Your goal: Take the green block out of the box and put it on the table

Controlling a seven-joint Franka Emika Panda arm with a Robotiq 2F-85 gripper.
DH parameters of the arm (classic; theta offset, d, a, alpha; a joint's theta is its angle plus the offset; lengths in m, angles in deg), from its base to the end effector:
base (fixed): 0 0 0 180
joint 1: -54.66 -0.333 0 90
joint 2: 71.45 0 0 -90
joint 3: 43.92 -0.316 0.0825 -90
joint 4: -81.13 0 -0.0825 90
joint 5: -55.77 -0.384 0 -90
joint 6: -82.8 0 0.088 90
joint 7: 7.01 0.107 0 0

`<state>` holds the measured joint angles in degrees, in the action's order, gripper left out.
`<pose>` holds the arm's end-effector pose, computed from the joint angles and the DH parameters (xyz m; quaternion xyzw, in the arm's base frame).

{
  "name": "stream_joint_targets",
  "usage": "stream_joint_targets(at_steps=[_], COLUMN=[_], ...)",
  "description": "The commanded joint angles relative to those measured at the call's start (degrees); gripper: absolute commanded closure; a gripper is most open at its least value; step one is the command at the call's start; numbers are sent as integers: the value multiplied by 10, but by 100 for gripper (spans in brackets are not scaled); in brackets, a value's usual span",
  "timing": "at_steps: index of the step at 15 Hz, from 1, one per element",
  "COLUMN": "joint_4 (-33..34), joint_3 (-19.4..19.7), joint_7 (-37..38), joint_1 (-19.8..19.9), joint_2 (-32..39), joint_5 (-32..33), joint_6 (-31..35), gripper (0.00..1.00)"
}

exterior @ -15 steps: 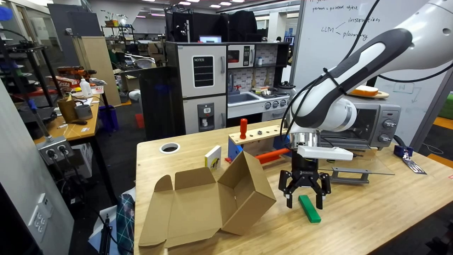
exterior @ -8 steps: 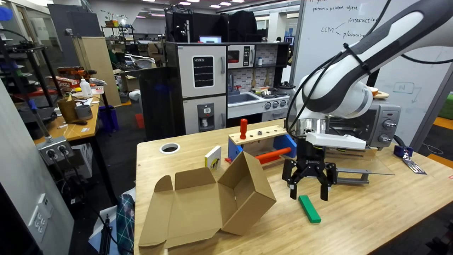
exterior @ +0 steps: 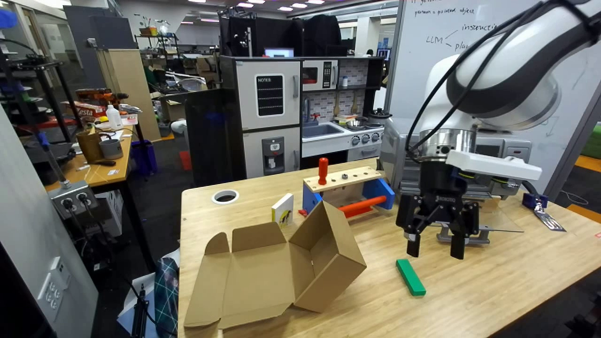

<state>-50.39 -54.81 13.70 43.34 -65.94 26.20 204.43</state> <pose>0.4501 0.2081 0.2936 -0.9584 0.1483 0.1965 0.1444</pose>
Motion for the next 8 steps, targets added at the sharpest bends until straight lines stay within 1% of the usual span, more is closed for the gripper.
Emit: stream_joint_targets(at_steps=[1, 3, 8], joint_4=[-15, -36, -42], joint_3=[-4, -8, -7], joint_7=[0, 1, 1], joint_1=[-3, -5, -4], joint_2=[-20, -48, -51], joint_5=[-12, -21, -22], joint_6=[-1, -1, 1], gripper=[0, 0, 0])
